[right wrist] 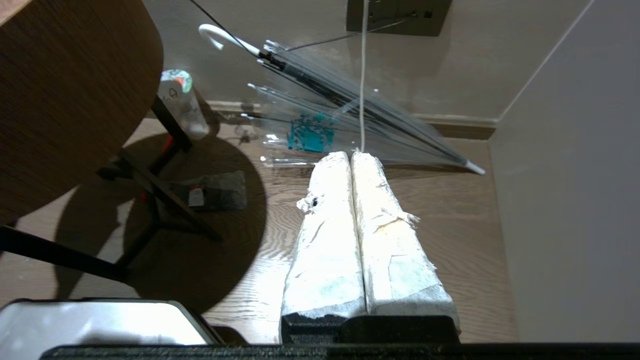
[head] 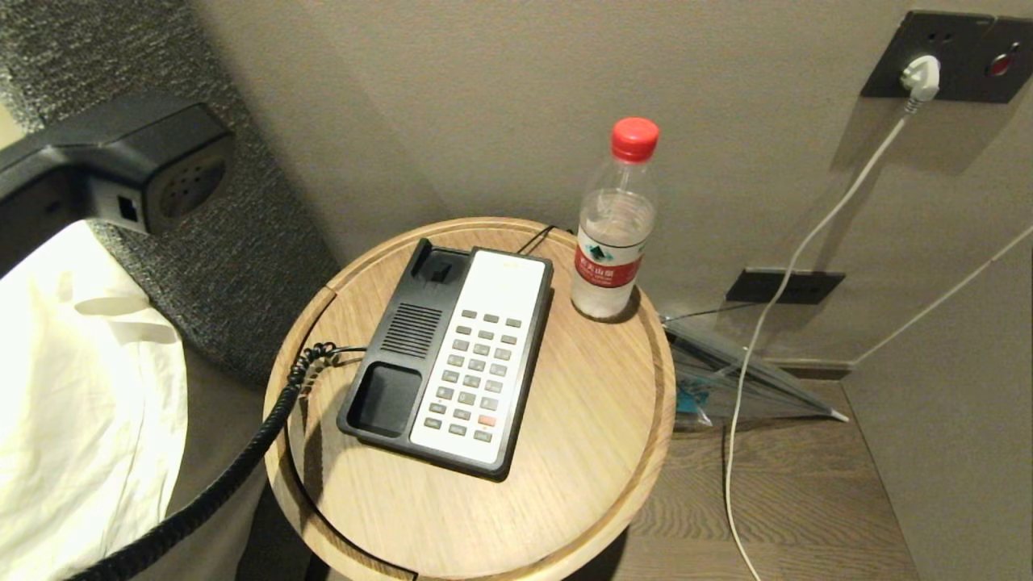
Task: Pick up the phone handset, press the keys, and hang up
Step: Dial the number
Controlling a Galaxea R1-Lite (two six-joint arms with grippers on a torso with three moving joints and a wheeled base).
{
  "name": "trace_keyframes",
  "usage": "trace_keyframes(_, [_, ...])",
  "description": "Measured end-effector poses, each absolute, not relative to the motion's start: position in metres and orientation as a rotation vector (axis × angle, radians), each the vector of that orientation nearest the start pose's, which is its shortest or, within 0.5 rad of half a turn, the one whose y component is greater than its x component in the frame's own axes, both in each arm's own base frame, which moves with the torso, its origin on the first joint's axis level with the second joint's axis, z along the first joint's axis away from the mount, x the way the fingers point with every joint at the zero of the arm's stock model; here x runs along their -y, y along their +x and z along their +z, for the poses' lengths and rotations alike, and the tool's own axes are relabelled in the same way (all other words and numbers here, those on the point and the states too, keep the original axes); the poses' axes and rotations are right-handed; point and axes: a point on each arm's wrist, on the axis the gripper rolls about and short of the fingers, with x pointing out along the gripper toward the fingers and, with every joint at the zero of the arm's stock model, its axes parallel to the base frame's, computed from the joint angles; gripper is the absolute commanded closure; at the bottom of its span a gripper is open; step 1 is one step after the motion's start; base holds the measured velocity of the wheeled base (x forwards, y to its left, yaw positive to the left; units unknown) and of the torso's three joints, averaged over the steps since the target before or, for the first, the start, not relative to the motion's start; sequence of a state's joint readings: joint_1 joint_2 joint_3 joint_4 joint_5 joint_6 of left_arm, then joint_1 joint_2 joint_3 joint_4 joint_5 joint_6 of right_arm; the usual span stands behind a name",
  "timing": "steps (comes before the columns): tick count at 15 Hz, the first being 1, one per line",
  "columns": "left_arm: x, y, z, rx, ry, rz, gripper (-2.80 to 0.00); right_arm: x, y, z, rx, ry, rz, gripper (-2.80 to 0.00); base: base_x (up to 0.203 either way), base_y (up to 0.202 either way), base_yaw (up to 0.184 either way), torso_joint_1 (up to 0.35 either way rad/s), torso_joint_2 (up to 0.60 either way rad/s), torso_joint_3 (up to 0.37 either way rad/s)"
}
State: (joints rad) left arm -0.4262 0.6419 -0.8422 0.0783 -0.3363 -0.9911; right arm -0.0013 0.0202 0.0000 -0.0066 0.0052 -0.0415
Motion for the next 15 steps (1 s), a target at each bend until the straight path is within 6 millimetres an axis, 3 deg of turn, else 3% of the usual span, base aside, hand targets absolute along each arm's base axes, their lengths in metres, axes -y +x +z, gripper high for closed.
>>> trace_keyframes(9, [0.01,0.002,0.292,-0.265,-0.939,-0.798,0.0,0.0,-0.022,0.078,-0.011,-0.032,0.003,0.0,0.0,0.0,0.0,0.0,0.0,0.0])
trace_keyframes(13, [0.009,0.0,0.286,-0.272,-0.94,-0.795,0.0,-0.001,-0.039,0.111,0.004,0.02,0.028,0.0,0.0,0.0,0.0,0.0,0.0,0.0])
trace_keyframes(15, [0.009,-0.001,0.286,-0.271,-0.94,-0.797,0.0,-0.002,-0.064,0.146,0.042,0.039,0.076,0.0,0.0,0.0,0.0,0.0,0.0,0.0])
